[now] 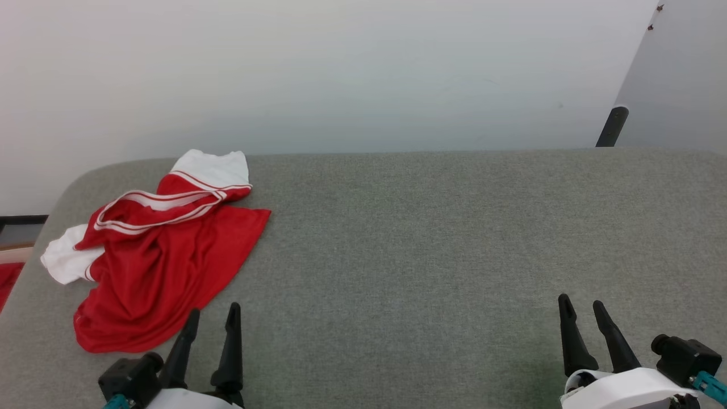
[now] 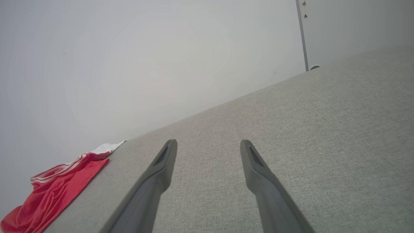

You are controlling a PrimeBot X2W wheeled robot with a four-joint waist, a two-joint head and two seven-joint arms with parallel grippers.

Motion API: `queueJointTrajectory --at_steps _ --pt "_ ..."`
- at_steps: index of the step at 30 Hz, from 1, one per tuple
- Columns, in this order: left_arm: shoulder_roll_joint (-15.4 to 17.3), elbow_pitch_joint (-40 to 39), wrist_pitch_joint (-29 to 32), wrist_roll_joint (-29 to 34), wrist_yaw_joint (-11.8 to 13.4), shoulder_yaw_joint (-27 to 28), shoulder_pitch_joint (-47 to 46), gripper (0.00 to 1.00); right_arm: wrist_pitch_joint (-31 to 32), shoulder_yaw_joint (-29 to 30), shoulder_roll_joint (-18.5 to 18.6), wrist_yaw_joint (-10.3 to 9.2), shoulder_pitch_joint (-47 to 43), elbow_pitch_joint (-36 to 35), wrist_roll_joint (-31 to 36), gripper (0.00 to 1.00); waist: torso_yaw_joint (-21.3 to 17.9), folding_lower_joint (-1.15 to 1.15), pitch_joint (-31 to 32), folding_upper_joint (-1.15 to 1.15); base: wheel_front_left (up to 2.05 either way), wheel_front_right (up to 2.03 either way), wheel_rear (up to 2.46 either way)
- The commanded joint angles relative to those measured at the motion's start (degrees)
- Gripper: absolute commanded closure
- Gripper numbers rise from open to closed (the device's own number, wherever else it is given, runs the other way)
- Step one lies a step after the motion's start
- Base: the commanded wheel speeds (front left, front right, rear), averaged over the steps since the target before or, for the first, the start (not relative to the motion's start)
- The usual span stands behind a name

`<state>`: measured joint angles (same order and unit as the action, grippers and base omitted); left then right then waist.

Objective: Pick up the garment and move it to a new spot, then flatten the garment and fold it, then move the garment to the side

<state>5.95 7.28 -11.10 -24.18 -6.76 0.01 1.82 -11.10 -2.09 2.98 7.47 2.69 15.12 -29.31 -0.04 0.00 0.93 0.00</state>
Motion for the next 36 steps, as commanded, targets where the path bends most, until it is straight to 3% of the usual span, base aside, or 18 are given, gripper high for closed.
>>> queueJointTrajectory --at_steps 1,21,36 --pt "0.0 -0.5 -0.4 1.5 -0.3 0.1 0.3 0.00 -0.5 -0.2 -0.1 0.03 -0.5 -0.3 1.6 0.00 0.0 0.00 0.0 0.00 0.00 0.00 0.00" --pt "0.5 -0.5 -2.8 10.3 -0.8 0.1 0.2 0.00 -2.7 -1.5 -0.2 0.04 -1.0 -0.6 9.8 0.00 1.4 0.00 0.5 0.00 0.00 0.00 0.00" --pt "0.3 0.8 -4.2 17.2 0.2 3.5 0.0 0.00 -4.1 -6.0 -0.2 0.04 -0.4 0.7 14.4 0.00 12.3 0.00 2.8 0.00 0.00 0.00 0.00"
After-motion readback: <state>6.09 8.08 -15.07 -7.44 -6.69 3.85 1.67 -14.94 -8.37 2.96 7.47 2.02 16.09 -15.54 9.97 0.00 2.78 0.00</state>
